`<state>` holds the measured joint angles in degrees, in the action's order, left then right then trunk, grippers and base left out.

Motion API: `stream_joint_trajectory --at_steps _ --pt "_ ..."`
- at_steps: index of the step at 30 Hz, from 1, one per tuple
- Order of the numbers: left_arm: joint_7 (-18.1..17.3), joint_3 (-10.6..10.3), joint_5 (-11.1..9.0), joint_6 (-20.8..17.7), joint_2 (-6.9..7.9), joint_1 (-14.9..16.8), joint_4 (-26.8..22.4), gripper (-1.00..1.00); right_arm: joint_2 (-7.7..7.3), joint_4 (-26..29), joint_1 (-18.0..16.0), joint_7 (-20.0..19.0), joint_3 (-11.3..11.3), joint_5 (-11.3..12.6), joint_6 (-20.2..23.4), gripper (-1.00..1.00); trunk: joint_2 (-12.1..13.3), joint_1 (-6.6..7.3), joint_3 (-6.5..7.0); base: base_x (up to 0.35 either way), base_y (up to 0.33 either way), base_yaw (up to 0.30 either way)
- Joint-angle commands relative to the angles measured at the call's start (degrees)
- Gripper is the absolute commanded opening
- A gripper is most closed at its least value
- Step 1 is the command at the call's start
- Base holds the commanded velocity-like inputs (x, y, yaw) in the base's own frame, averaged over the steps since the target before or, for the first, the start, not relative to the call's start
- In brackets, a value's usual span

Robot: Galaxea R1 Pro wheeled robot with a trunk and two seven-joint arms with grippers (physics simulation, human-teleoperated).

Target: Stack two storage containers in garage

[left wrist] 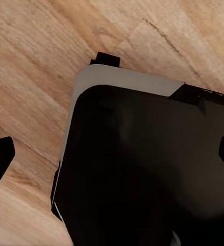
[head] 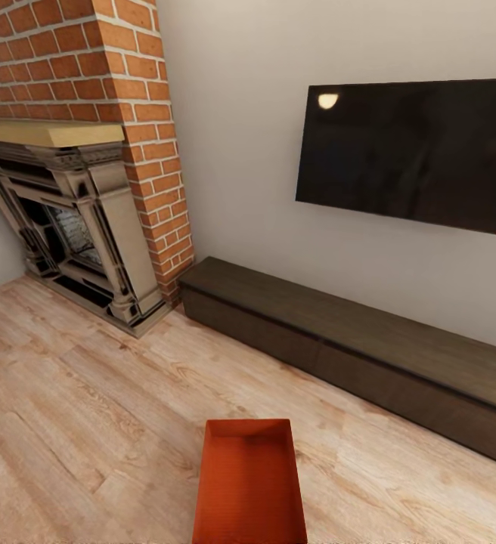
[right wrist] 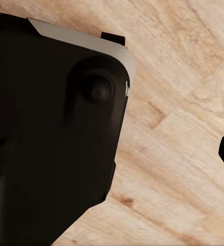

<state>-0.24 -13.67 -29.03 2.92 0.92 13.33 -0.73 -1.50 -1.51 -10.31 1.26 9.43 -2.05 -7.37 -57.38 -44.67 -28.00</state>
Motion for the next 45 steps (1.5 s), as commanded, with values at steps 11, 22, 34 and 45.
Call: stream_joint_trajectory --at_steps 11,22,34,45 --pt "-0.02 -0.49 -0.50 0.16 0.00 0.03 0.03 1.00 0.01 -0.16 -0.07 0.15 0.24 -0.16 -0.27 1.00 -0.03 0.00 -1.02 0.000 0.000 0.000" --pt "-0.02 -0.49 -0.50 0.15 0.04 0.03 0.03 1.00 -0.02 -0.16 -0.07 0.15 0.24 -0.19 -0.27 1.00 -0.03 0.00 -1.98 0.000 0.000 0.000" --pt "-0.02 -0.49 -0.50 0.15 -0.03 0.03 0.03 1.00 0.01 -0.16 -0.07 0.15 0.24 -0.17 -0.27 1.00 -0.03 0.00 -3.02 0.000 0.000 0.000" --pt "-0.02 -0.49 -0.50 0.16 0.01 0.03 0.03 1.00 -0.08 -0.16 -0.07 0.15 0.24 -0.19 -0.35 1.00 -0.03 0.00 -3.97 0.000 0.000 0.000"
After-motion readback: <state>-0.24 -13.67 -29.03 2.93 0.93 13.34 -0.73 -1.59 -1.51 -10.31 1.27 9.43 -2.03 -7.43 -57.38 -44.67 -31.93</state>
